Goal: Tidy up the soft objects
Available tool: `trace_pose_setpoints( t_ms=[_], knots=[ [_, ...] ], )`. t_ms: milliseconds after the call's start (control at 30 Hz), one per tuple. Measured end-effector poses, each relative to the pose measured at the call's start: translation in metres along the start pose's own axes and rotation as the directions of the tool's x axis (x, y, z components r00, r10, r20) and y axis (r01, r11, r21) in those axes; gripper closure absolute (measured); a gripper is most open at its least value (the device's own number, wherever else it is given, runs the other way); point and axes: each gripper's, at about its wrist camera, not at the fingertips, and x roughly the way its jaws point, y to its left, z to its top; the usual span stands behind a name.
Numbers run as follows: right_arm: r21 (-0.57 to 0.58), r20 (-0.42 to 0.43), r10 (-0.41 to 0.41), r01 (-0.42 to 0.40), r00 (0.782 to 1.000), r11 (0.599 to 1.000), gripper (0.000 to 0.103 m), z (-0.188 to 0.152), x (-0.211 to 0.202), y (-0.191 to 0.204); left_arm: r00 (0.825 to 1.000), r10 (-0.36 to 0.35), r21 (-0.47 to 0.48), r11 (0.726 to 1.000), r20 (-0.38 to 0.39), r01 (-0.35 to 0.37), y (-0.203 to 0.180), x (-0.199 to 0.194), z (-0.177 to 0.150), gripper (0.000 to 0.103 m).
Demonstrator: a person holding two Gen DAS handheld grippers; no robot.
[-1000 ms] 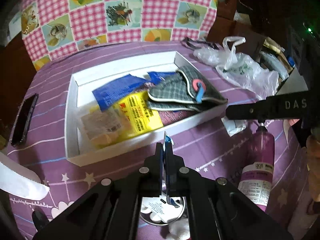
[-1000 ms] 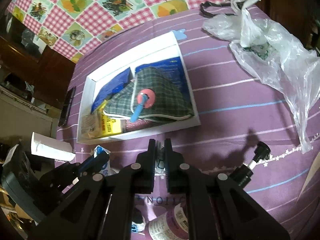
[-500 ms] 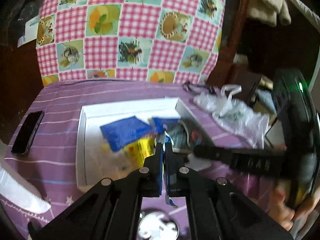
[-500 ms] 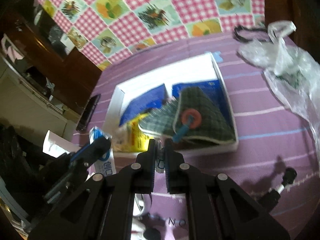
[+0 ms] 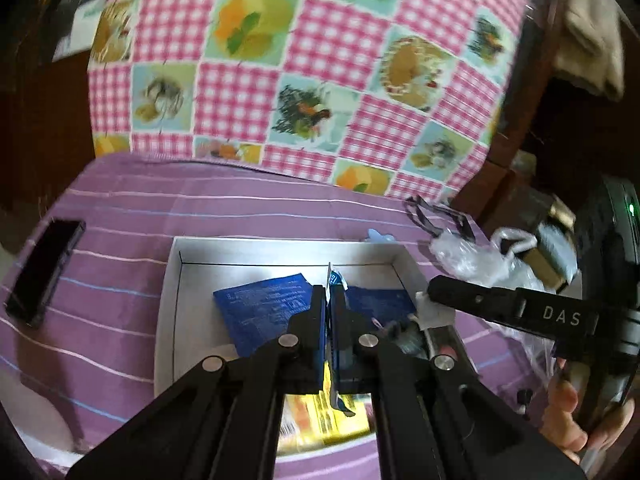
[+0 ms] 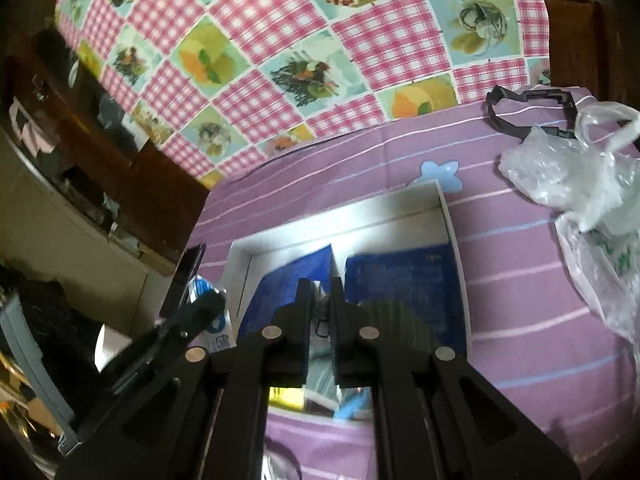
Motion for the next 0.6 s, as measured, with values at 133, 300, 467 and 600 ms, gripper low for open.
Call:
trace_pose_setpoints(
  t_ms=[133, 300, 467, 600],
  knots=[
    [0.018, 0.037, -0.004, 0.003, 0.999, 1.000, 0.094, -0.002, 0.011, -0.009, 0.999, 0.040, -0.029, 0.999, -0.021, -0.040, 0.013, 0.015, -0.009, 0.103],
    [0.135, 0.066, 0.061, -0.069, 0.996, 0.988, 0.094, -0.005, 0.015, -0.033, 1.000, 0.009, -0.035, 0.999, -0.007, -0.009, 0.011, 0.013, -0.009, 0.103],
    [0.146, 0.051, 0.057, -0.064, 0.997, 0.987, 0.075, -0.006, 0.018, -0.037, 0.999, -0.027, -0.063, 0.998, -0.023, 0.025, 0.008, 0.015, -0.011, 0.084],
    [0.090, 0.076, 0.035, -0.042, 0.997, 0.995, 0.015, -0.010, 0.010, -0.028, 0.999, 0.008, -0.027, 1.000, 0.032, -0.007, 0.001, 0.010, -0.015, 0.021]
  ],
)
